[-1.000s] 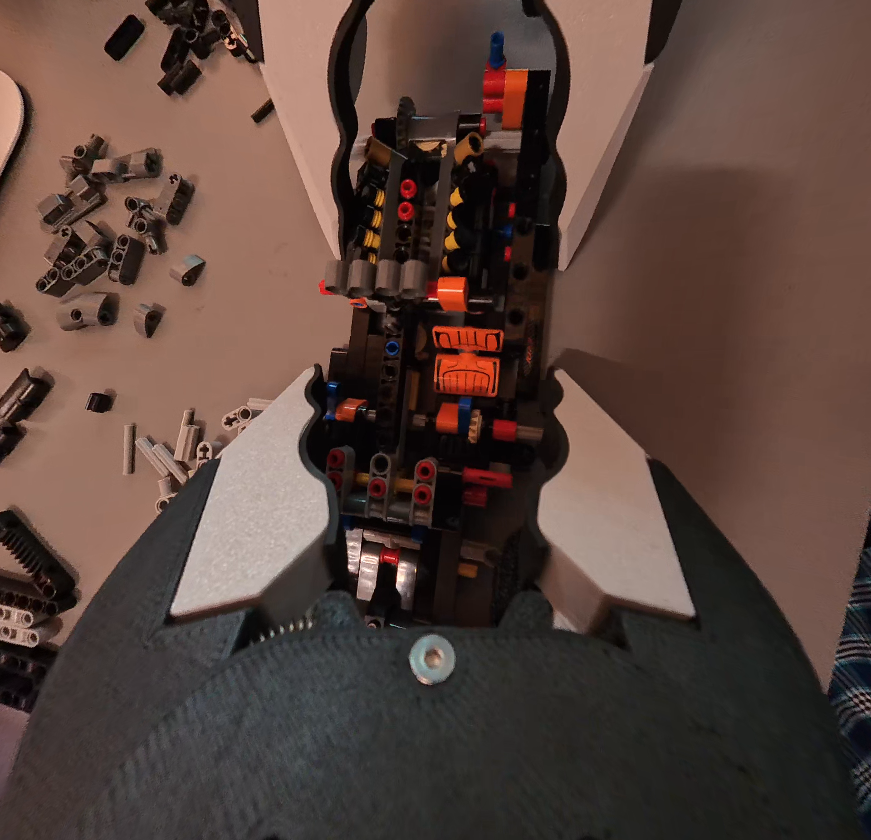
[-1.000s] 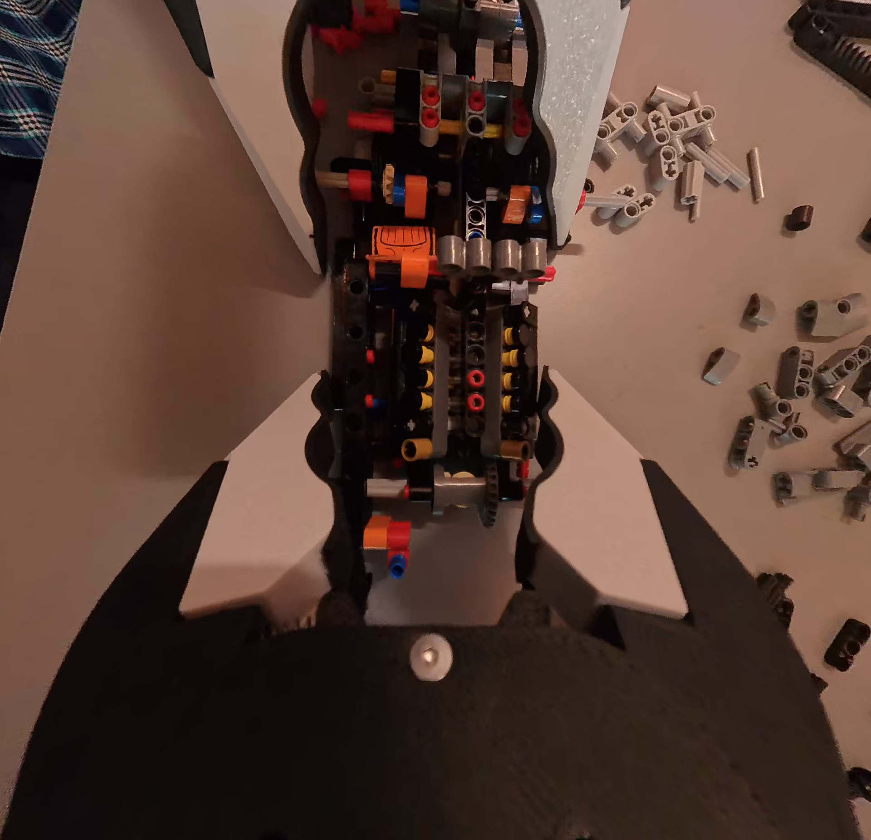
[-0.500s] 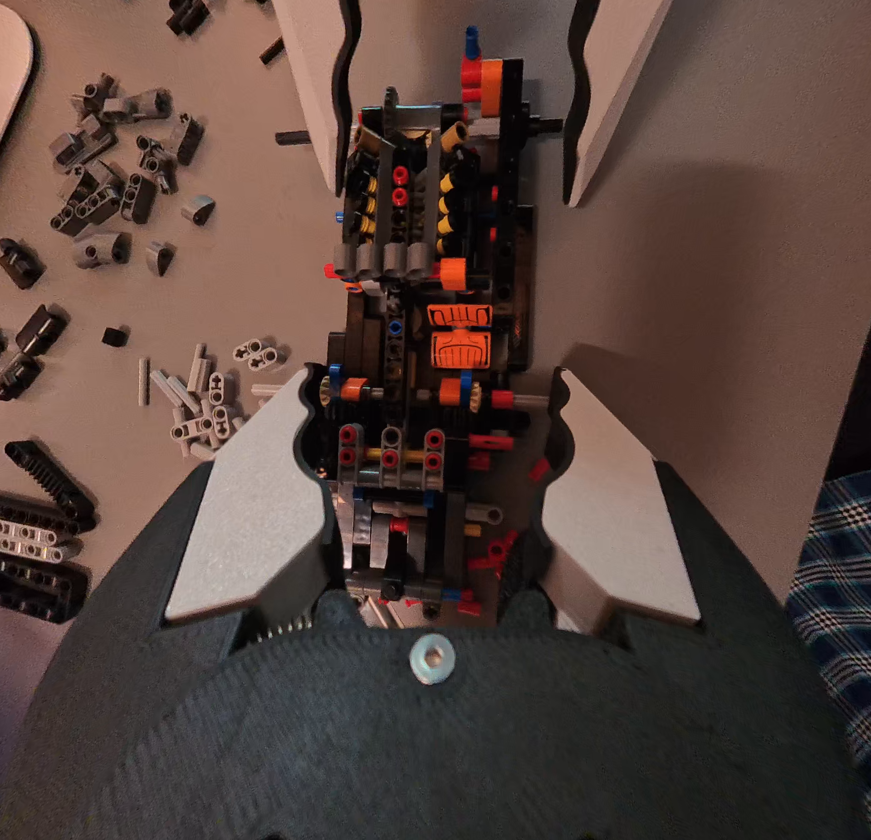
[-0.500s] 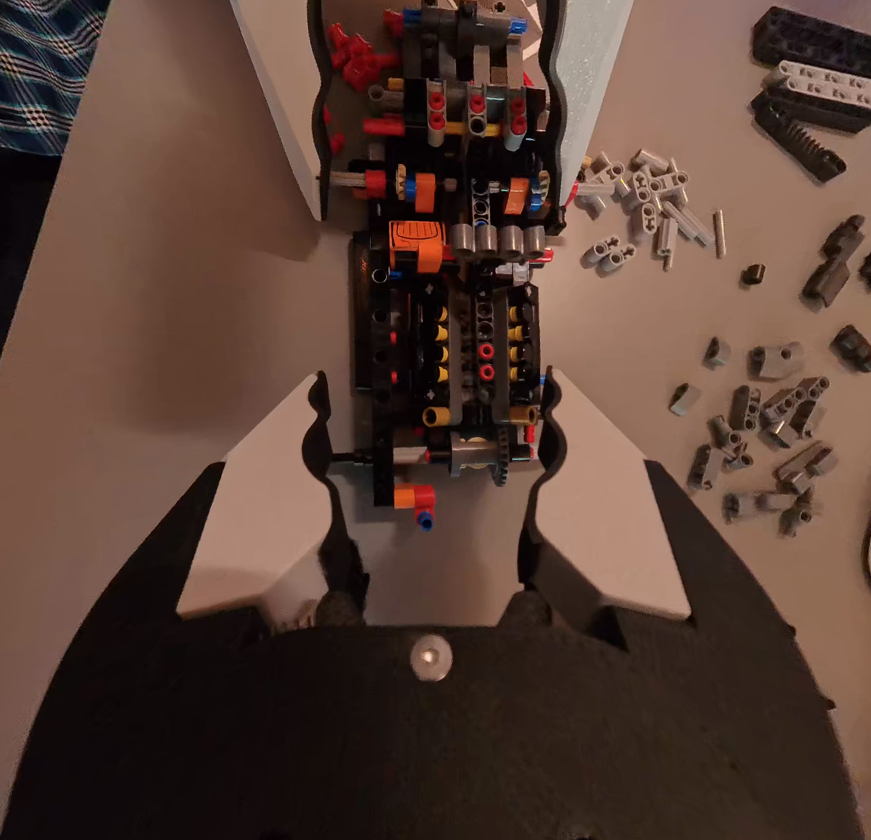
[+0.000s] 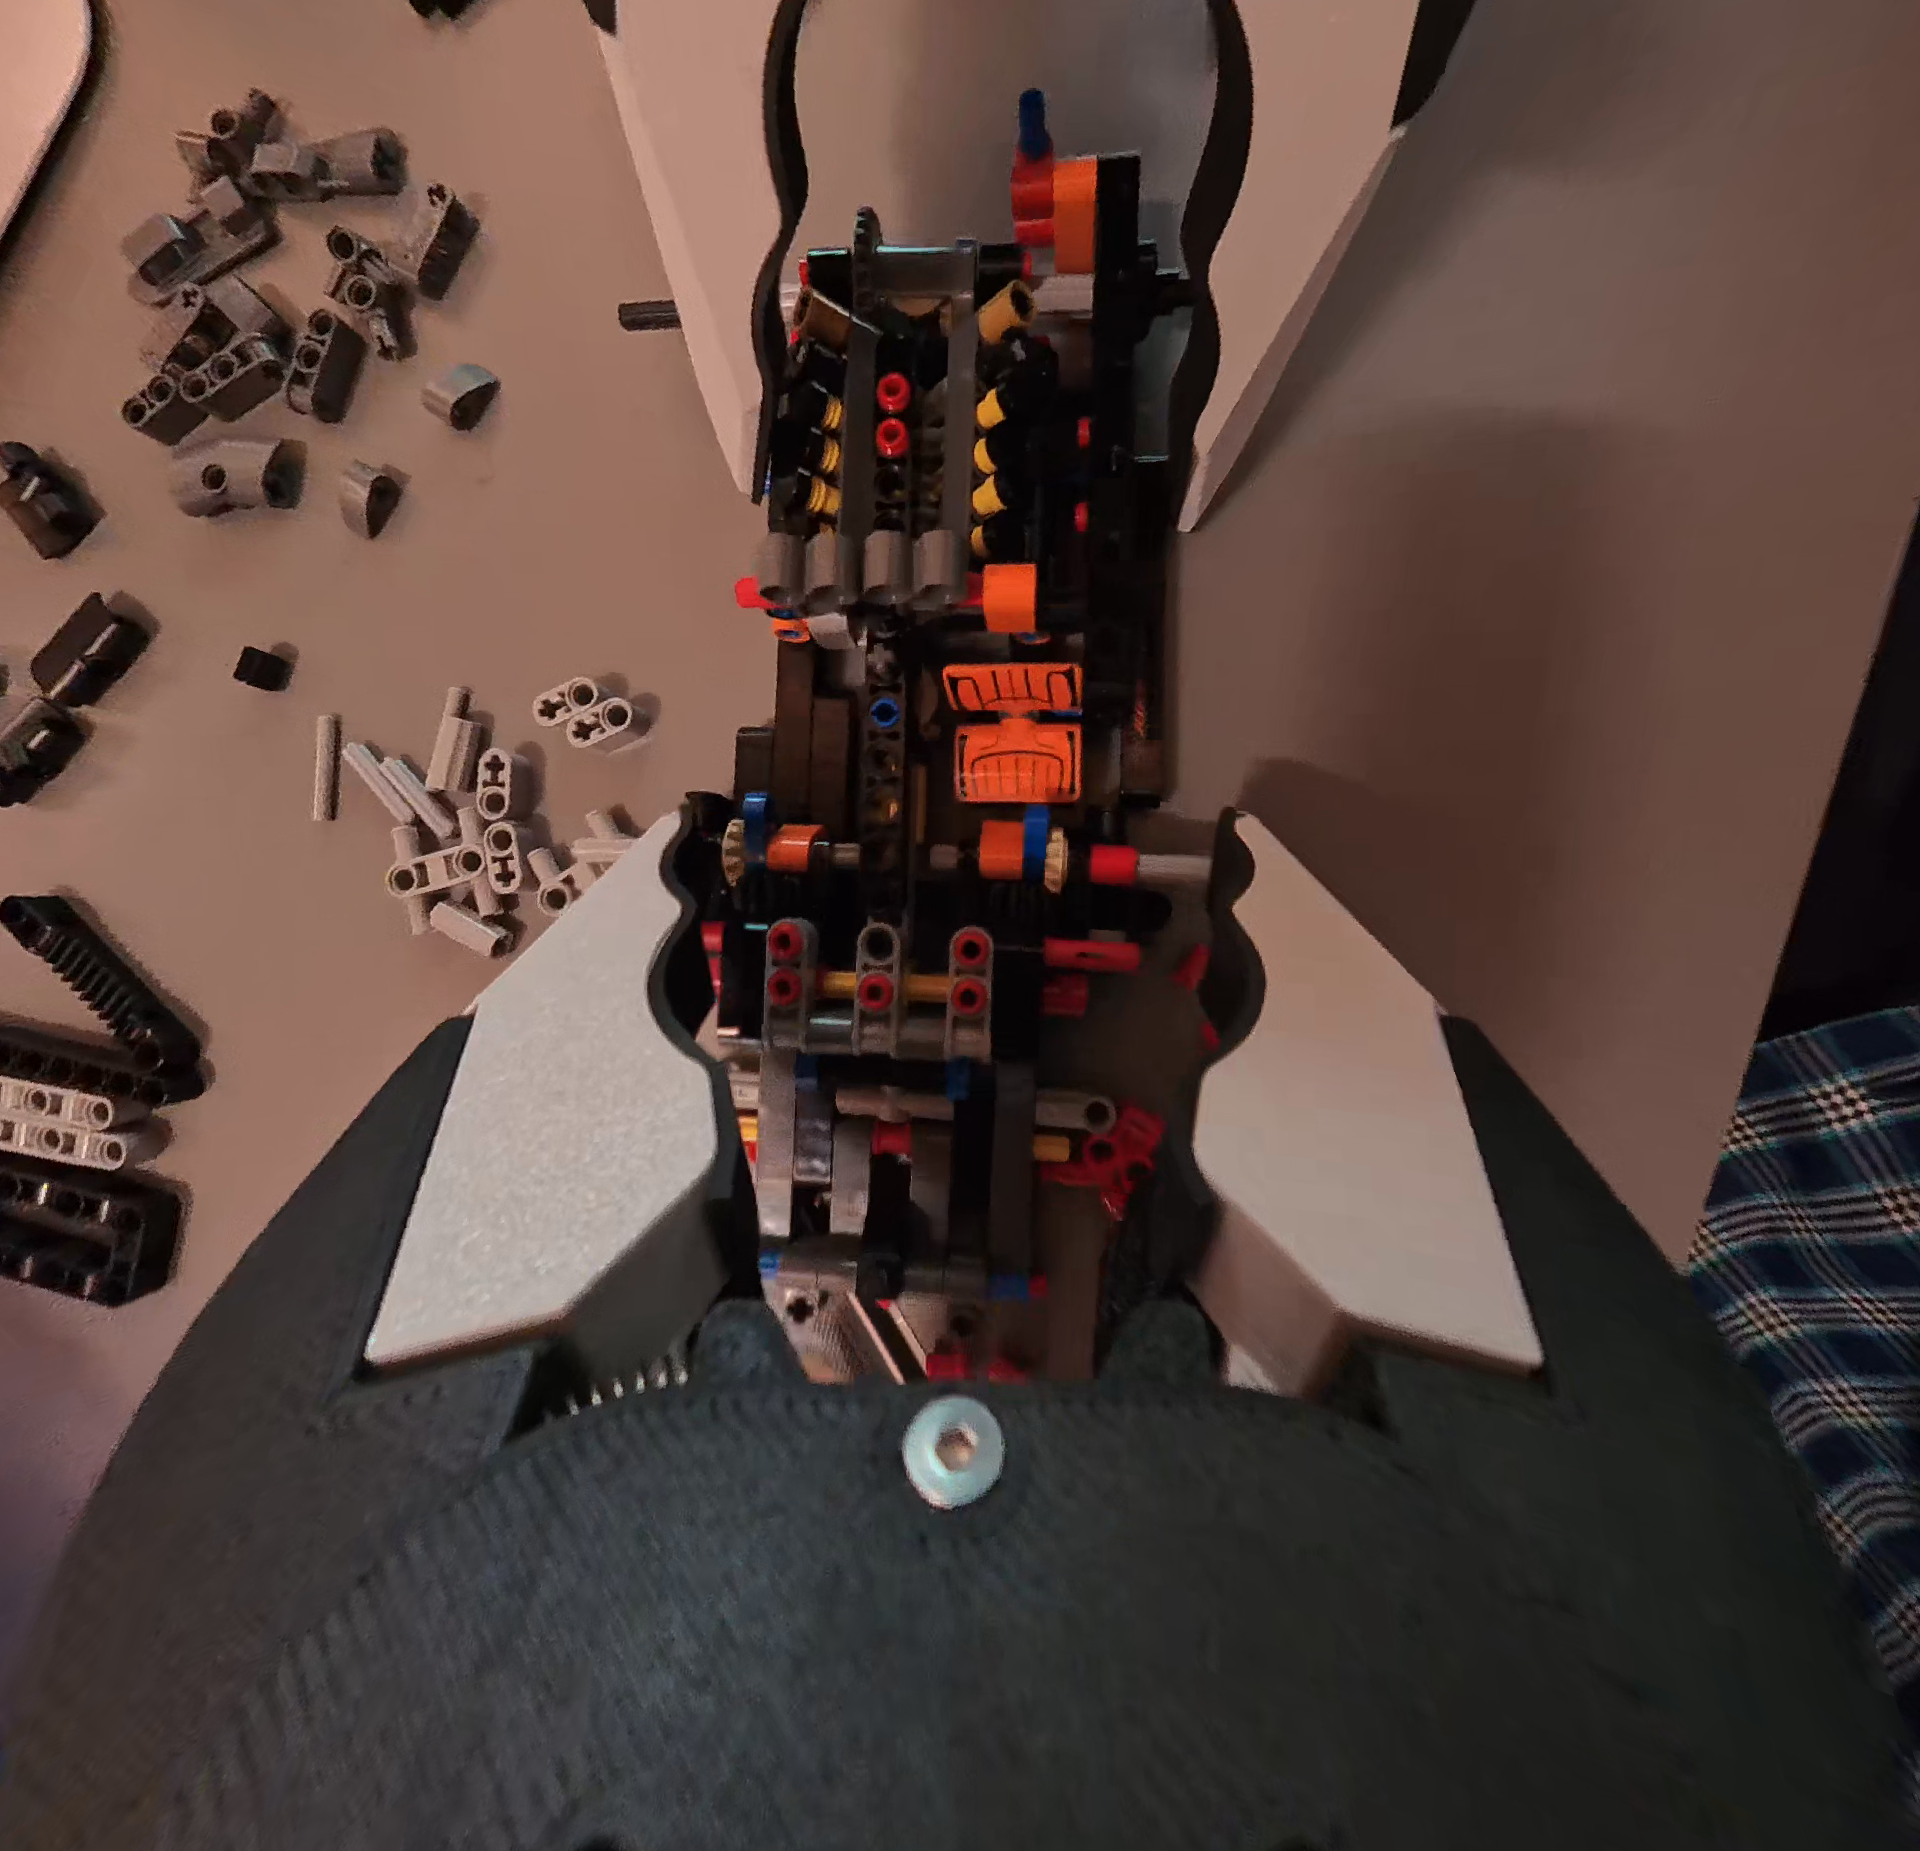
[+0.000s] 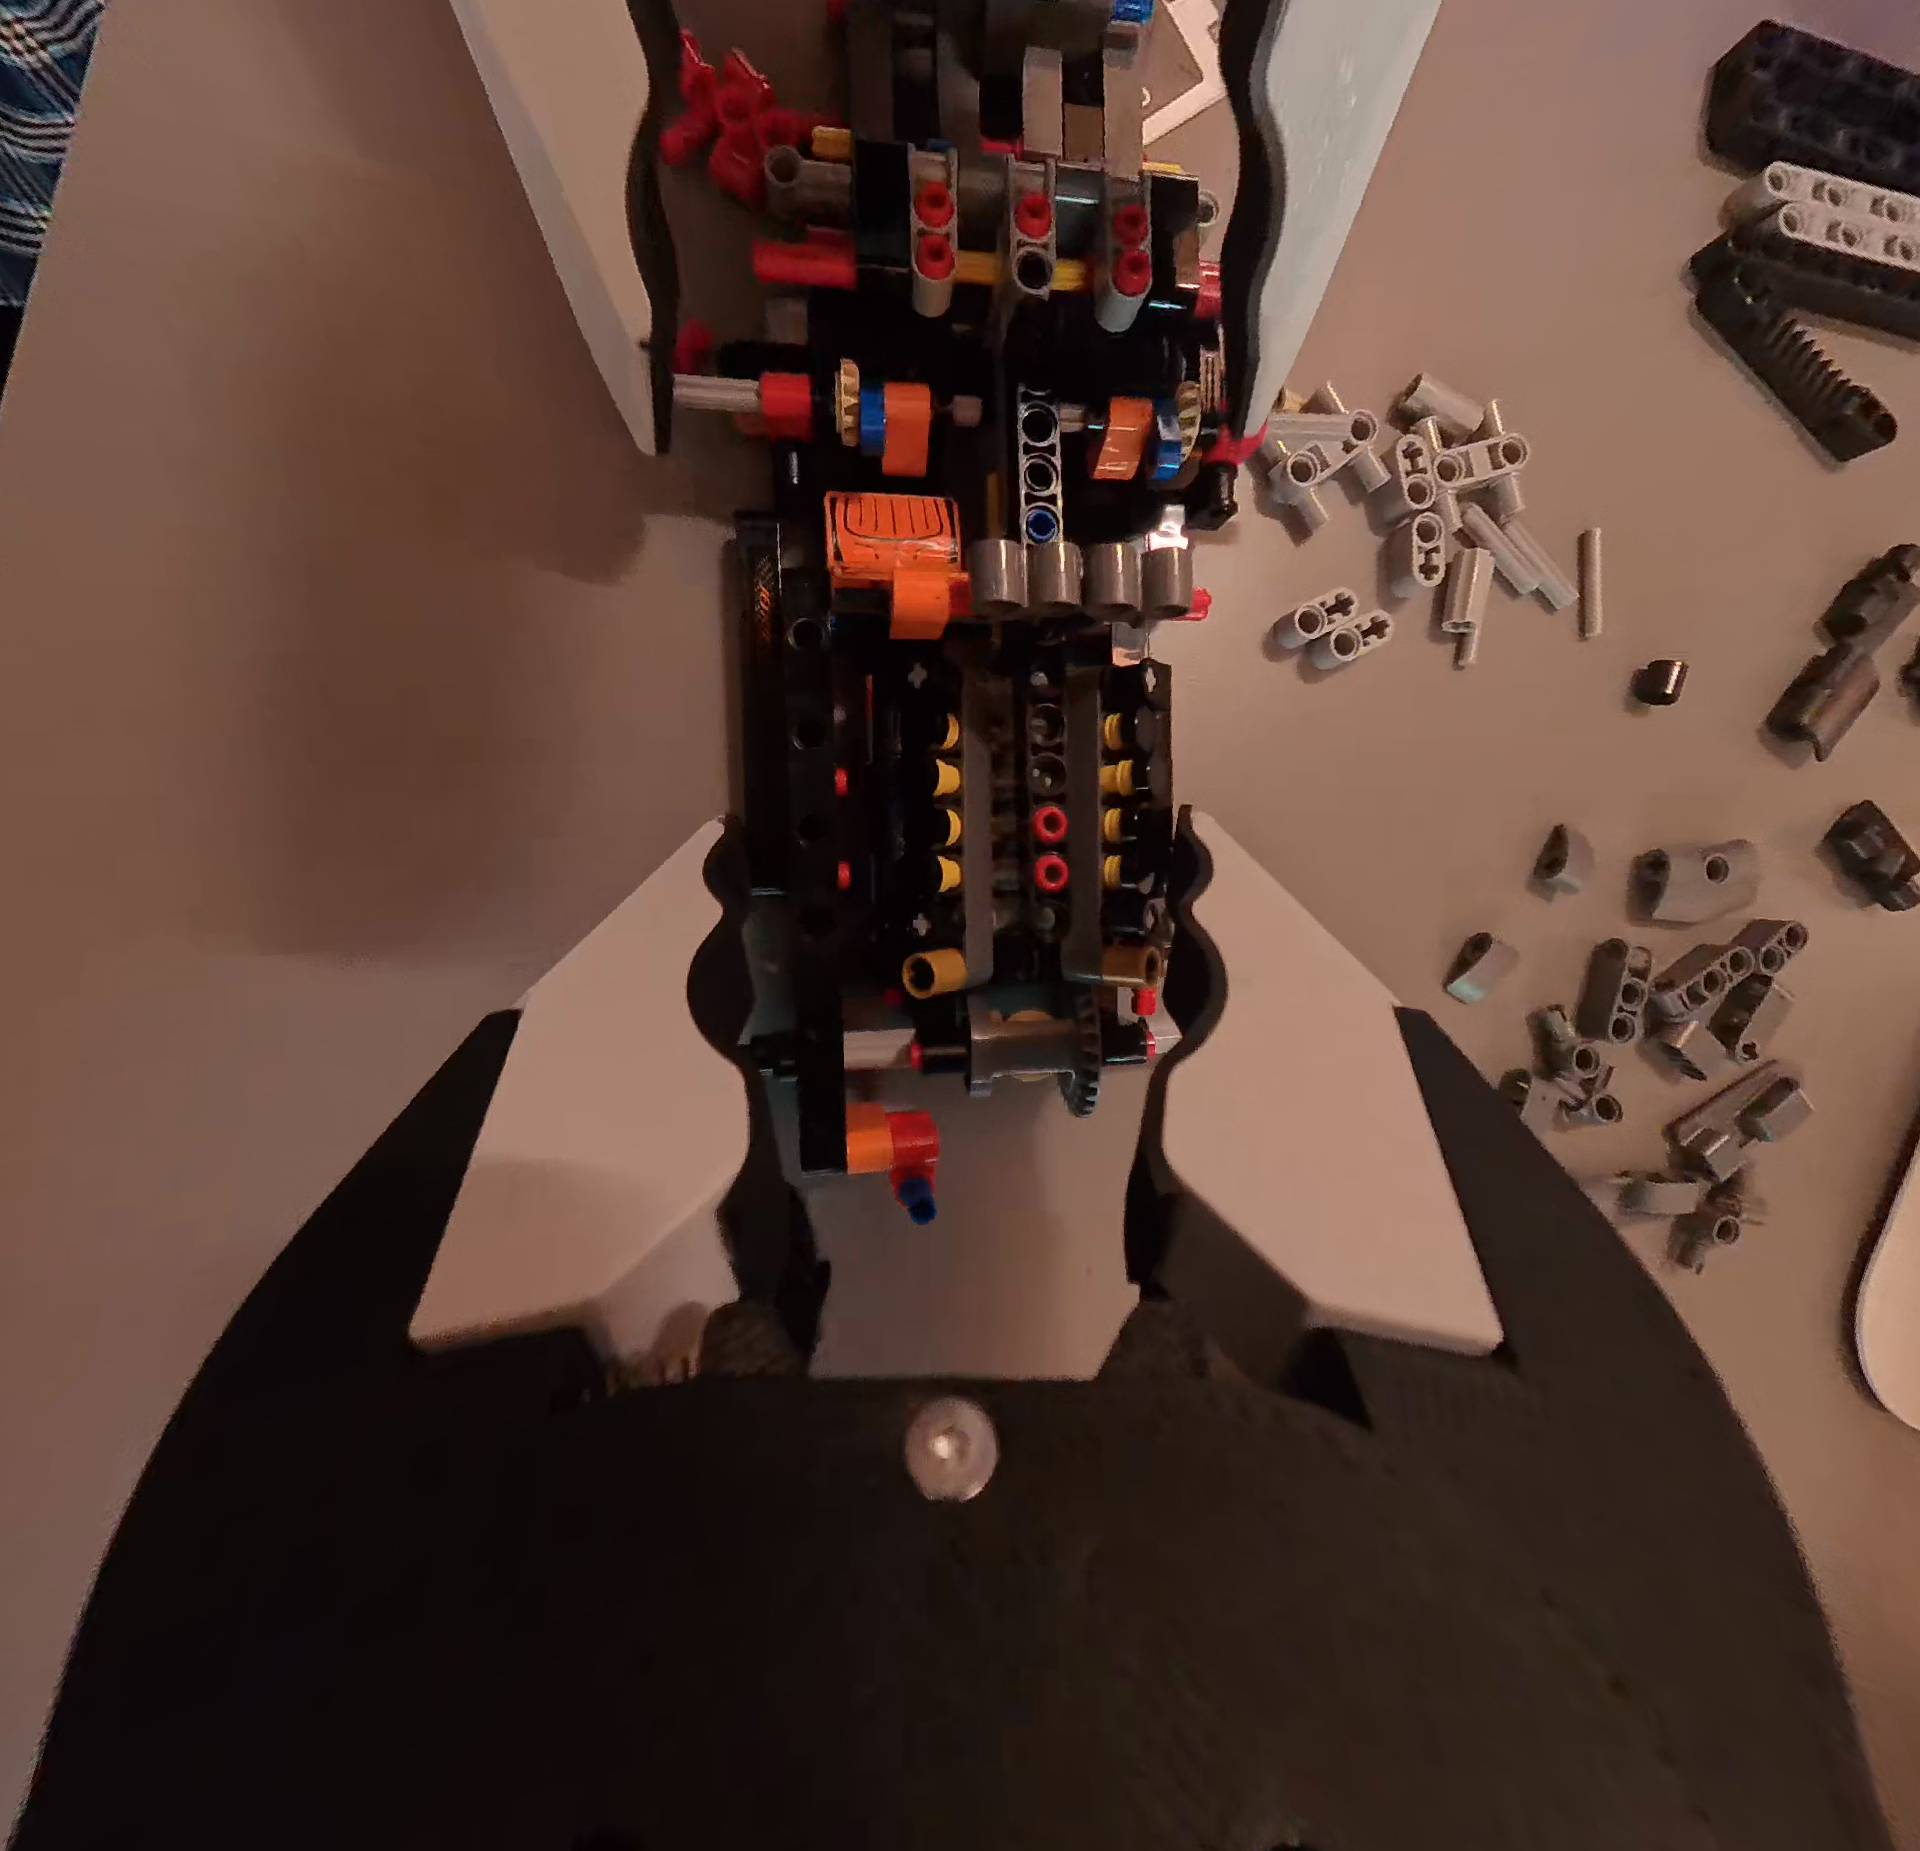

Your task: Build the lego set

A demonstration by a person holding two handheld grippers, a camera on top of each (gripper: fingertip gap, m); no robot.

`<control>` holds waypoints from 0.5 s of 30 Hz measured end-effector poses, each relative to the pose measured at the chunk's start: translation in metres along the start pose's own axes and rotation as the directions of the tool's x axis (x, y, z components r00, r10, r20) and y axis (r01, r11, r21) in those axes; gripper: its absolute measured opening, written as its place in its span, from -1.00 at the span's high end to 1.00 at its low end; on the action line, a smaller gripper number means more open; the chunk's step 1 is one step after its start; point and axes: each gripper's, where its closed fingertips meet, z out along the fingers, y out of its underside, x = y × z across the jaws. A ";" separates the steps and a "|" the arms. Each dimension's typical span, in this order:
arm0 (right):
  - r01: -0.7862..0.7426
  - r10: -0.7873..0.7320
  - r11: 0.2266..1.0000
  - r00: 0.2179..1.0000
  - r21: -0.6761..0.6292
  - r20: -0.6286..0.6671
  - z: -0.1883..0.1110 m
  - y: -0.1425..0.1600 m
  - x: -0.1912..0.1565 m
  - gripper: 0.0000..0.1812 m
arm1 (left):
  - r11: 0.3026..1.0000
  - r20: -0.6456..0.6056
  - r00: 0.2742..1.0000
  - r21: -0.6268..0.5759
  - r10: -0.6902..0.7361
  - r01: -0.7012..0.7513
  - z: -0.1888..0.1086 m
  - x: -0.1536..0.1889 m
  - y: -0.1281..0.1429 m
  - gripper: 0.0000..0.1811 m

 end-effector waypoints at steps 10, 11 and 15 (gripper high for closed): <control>0.000 0.000 1.000 1.000 0.011 0.019 0.001 0.000 0.000 0.13 | 1.000 0.047 0.999 0.008 0.020 -0.020 -0.011 -0.002 0.000 -0.08; -0.004 0.004 1.000 1.000 0.016 0.022 0.001 0.000 0.000 0.14 | 1.000 0.083 0.996 0.016 0.017 -0.019 -0.015 -0.006 -0.003 -0.09; -0.015 0.014 1.000 0.999 0.025 0.040 0.001 0.000 0.000 0.14 | 1.000 0.085 0.996 0.025 0.007 -0.009 -0.028 0.000 -0.006 -0.12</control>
